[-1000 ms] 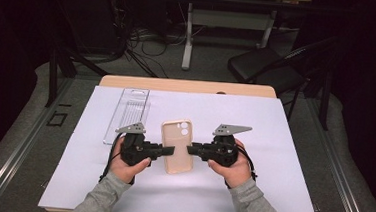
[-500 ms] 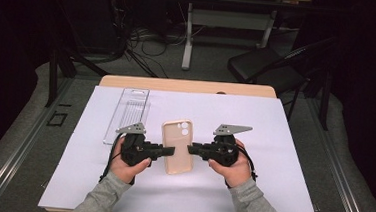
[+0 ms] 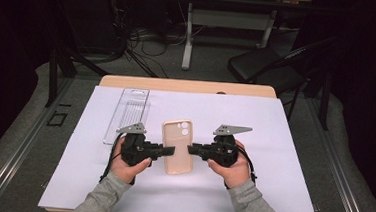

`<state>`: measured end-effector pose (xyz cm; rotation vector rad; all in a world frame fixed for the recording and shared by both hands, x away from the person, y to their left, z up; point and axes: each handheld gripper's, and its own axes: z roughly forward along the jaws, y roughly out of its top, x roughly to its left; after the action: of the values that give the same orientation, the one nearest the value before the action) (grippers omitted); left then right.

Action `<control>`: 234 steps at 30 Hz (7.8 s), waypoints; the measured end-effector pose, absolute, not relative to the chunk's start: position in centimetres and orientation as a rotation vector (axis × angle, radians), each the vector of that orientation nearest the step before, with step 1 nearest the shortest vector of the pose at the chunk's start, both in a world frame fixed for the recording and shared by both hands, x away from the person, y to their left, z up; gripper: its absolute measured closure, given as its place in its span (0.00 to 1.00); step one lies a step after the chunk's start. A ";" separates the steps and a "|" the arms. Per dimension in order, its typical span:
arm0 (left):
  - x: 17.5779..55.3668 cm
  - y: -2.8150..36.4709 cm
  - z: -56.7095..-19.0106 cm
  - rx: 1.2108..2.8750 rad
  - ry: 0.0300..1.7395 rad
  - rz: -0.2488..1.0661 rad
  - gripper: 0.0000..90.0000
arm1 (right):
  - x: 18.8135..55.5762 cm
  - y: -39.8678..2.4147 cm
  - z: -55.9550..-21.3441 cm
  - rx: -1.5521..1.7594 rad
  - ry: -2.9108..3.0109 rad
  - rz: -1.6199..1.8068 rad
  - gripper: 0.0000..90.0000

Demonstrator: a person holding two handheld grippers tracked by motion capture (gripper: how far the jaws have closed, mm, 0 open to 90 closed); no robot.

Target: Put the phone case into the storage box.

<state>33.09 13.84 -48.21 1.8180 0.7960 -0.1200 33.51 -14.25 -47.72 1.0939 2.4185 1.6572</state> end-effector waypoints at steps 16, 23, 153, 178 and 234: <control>33.6 13.7 -48.6 1.827 0.822 -0.114 0.78 | 33.8 -15.1 -47.6 1.134 2.355 1.633 0.92; 33.8 13.6 -48.9 1.815 0.842 -0.082 0.73 | 34.0 -15.4 -47.6 1.137 2.327 1.602 0.92; 31.7 15.1 -43.2 2.010 0.855 0.551 0.26 | 31.2 -10.6 -49.8 1.107 2.267 1.385 0.92; 31.2 14.0 -43.6 2.091 0.802 0.663 0.50 | 30.7 -10.0 -49.8 1.091 2.297 1.389 0.92; 30.8 13.9 -43.3 2.165 0.827 0.663 0.87 | 30.5 -9.6 -50.0 1.072 2.318 1.395 0.92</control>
<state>30.81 13.91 -43.33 2.1655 0.8269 0.6630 30.48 -9.58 -49.98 1.0719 2.3177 1.3946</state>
